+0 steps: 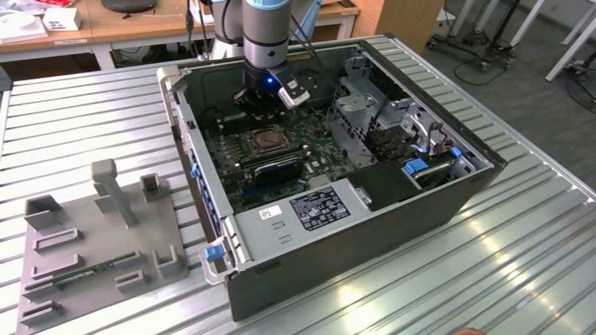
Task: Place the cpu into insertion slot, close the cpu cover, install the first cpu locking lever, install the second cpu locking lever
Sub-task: 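Install the first cpu locking lever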
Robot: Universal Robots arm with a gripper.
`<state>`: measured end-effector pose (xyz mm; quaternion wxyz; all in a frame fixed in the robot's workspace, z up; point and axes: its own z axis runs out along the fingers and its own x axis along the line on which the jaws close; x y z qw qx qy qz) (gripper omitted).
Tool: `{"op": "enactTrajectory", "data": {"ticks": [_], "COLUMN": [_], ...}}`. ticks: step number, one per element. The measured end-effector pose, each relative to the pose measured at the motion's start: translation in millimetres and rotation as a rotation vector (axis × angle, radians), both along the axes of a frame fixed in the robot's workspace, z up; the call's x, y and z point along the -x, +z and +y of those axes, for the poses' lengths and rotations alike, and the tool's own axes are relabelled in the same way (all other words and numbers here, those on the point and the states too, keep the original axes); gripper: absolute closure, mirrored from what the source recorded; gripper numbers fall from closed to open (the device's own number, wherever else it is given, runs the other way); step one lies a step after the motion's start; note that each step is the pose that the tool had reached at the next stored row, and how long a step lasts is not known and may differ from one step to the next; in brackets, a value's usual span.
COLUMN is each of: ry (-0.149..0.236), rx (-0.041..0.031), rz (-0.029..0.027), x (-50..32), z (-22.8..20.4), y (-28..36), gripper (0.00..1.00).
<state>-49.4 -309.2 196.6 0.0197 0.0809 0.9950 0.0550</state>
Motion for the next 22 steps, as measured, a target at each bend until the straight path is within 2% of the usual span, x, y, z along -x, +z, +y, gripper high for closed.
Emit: {"op": "enactTrajectory", "data": {"ticks": [8, 12, 17, 22], "ry": [0.0, 0.0, 0.0, 0.0], "rx": [-0.0001, 0.0011, 0.0094, 0.0274], "rz": [0.0, -0.0002, 0.0, 0.0], "x": [0.0, -0.1, 0.0, 0.0], "z": [0.0, 0.0, -0.1, -0.1], "y": [7.7, 8.5, 8.6, 8.6], "gripper": [0.89, 0.89, 0.89, 0.89]}}
